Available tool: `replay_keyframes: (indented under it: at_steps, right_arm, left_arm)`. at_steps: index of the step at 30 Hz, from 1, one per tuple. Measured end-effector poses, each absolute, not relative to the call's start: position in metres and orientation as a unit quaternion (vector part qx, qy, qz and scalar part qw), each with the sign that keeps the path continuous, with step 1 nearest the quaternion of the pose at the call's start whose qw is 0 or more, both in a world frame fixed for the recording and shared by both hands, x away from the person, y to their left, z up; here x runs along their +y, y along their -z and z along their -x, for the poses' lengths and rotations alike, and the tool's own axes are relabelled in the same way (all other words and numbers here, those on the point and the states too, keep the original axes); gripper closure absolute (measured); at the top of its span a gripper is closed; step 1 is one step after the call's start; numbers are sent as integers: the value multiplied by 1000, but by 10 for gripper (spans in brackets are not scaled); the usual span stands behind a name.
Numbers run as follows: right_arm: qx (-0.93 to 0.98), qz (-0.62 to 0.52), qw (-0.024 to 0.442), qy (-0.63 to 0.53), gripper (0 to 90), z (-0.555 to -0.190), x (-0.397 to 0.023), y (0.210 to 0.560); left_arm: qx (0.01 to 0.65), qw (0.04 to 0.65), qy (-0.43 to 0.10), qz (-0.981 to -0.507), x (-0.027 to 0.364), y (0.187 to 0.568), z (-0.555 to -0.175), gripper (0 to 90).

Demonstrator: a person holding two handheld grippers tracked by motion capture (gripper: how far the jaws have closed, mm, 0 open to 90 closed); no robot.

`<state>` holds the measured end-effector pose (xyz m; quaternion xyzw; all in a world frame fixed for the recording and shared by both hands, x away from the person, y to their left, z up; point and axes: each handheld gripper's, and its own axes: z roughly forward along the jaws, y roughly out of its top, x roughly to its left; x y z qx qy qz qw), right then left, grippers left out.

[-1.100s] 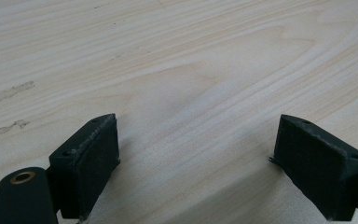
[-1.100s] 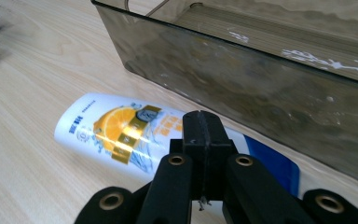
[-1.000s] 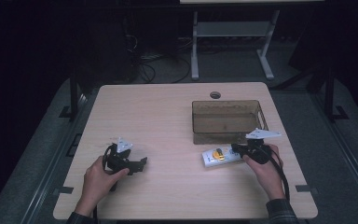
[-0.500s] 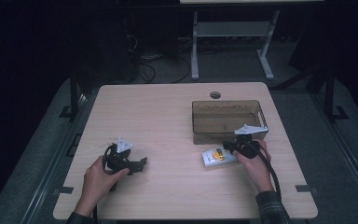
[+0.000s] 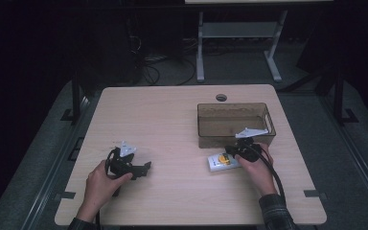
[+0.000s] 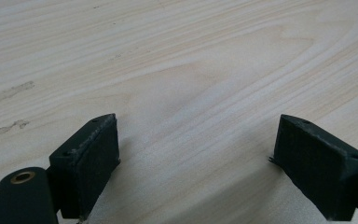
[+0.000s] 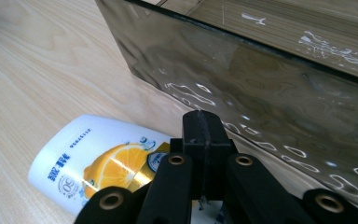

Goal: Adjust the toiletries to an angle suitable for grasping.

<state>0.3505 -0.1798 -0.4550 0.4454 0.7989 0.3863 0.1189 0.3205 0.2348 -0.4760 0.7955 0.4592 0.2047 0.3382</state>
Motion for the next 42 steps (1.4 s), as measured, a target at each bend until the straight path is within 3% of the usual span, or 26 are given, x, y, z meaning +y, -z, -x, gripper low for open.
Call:
replay_keyframes:
  at_steps: [24,42]
  right_arm:
    - [806,-432,113,-389,900,-328,-176,451]
    - [823,-401,84,-394,900,-339,-129,453]
  left_arm:
    - [459,339,-205,-796,235,476,-320,129]
    - [459,338,-205,-796,235,476,-320,129]
